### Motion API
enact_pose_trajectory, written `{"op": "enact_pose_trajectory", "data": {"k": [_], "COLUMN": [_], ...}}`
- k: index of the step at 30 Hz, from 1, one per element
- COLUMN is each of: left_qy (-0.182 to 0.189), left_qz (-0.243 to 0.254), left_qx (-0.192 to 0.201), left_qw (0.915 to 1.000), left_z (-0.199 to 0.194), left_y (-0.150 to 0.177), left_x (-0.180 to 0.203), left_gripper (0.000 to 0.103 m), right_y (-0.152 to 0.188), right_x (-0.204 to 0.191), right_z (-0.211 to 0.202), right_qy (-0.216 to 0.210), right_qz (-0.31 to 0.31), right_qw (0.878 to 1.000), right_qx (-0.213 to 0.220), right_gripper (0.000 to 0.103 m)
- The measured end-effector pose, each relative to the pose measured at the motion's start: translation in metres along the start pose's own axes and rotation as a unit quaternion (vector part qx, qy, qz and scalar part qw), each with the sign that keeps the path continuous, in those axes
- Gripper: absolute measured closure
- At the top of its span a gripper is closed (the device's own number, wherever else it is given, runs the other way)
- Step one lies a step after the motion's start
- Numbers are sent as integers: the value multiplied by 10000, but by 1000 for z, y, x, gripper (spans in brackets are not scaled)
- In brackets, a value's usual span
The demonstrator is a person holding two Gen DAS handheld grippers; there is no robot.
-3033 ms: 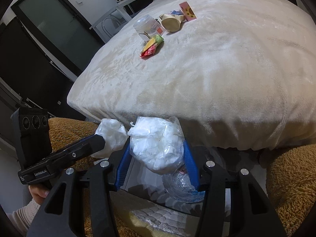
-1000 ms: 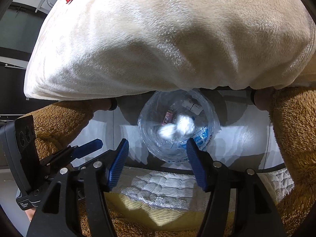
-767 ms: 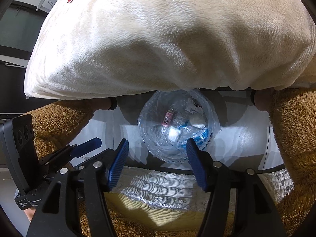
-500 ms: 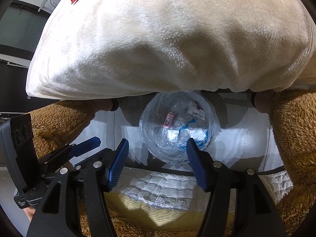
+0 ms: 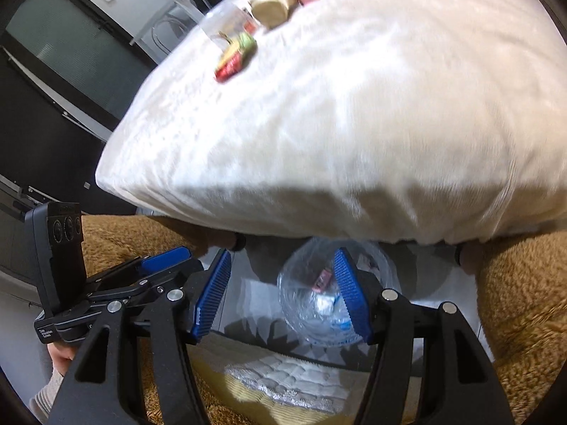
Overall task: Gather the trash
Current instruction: 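Raise both tools back over the remaining trash on the bed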
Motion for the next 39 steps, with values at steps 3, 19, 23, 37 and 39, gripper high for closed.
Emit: {"op": "enact_pose_trajectory", "data": {"k": [3,19,23,37,39], "left_qy": [-155,-312,-394,-627,-683], "left_qz": [196,522,655,940,1016], "left_qx": [347,1390,1522,1537,1536], "left_qw": [9991,9884,9854,9816,9805], "left_z": [-14,-61,-59,-11,-3], "left_y": [-14,-128,-156,-236,-246], "left_x": [2,-6,-6,-4,-4], "left_gripper": [45,45,45,23,23], "right_y": [-14,-141,-171,-261,-272], "right_x": [0,7,8,14,19], "right_z": [-9,-39,-33,8,17], "right_qy": [102,376,431,592,615], "right_qz": [-134,-760,-889,-1238,-1202], "right_qw": [9997,9902,9874,9802,9810], "right_qx": [194,1108,1233,1429,1394], "right_gripper": [42,42,42,32,32]}}
Point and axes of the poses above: each gripper's, at about its wrist camera, not at the fingertips, and z roughly the way its jaws point, x to its right, y to its underside, the point moved 5 cm from there along z, roughly the way its jaws point, and after that the axes turned 12 degrees about -y, right-handed, at the moved point
